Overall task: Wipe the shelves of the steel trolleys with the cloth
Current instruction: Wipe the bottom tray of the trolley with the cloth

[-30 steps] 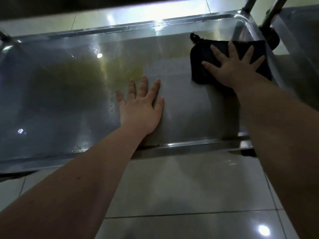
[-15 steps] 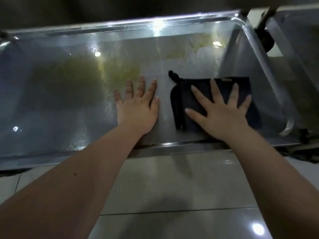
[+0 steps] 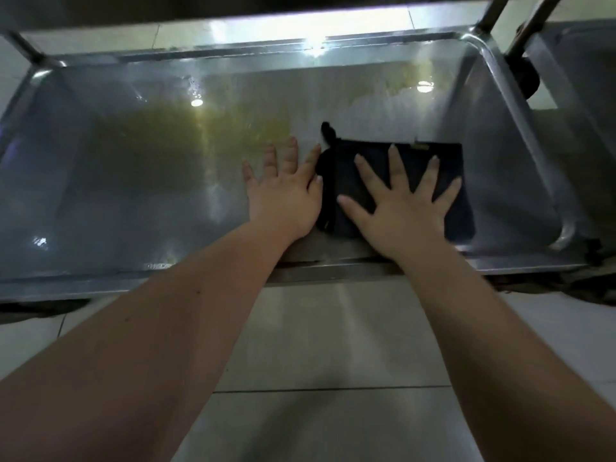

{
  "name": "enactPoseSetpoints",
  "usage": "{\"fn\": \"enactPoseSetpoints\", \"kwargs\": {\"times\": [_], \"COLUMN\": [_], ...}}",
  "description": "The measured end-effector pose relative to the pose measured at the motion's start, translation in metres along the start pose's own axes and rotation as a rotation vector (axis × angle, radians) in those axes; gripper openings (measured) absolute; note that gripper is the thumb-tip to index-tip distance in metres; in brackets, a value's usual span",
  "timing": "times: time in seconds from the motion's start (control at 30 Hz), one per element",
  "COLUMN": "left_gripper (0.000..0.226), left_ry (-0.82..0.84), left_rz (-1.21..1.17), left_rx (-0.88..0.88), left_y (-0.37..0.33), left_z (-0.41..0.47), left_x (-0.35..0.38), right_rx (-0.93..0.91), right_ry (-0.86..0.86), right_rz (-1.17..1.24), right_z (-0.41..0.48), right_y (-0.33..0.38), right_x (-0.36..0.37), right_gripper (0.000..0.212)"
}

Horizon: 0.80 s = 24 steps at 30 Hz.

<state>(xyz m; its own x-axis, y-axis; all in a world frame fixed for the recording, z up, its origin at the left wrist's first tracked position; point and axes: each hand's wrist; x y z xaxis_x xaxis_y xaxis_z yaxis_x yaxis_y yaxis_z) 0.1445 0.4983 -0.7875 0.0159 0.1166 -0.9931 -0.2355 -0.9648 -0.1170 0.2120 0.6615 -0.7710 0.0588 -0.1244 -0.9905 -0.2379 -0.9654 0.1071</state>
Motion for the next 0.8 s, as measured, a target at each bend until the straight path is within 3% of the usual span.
{"fn": "enactPoseSetpoints", "kwargs": {"times": [0.23, 0.4, 0.57, 0.8], "left_gripper": [0.055, 0.056, 0.055, 0.057], "left_ry": [0.045, 0.055, 0.028, 0.014], "left_rz": [0.079, 0.099, 0.1, 0.073], "left_rx": [0.15, -0.045, -0.041, -0.043], "left_y": [0.04, 0.13, 0.136, 0.138], "left_z": [-0.015, -0.032, -0.034, -0.037], "left_x": [-0.021, -0.032, -0.025, -0.022], "right_rx": [0.01, 0.017, -0.171, -0.145], "right_ry": [0.001, 0.054, 0.037, 0.067], "right_rz": [-0.059, -0.091, -0.054, 0.015], "right_z": [-0.038, -0.041, -0.049, 0.078], "right_y": [0.005, 0.006, 0.044, 0.107], "right_x": [0.004, 0.001, 0.008, 0.003], "right_gripper": [0.075, 0.074, 0.074, 0.074]}}
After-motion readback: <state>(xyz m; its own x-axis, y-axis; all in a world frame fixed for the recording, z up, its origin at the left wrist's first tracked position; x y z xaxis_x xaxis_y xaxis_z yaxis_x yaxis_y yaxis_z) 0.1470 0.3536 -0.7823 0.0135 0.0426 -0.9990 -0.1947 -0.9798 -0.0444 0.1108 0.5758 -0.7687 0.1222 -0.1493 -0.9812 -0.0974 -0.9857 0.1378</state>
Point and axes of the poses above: each hand's wrist, its own z-axis towards the middle knuckle, its own x-axis out of the palm, y = z × x, and after that the axes turned 4 degrees about -y, right-handed
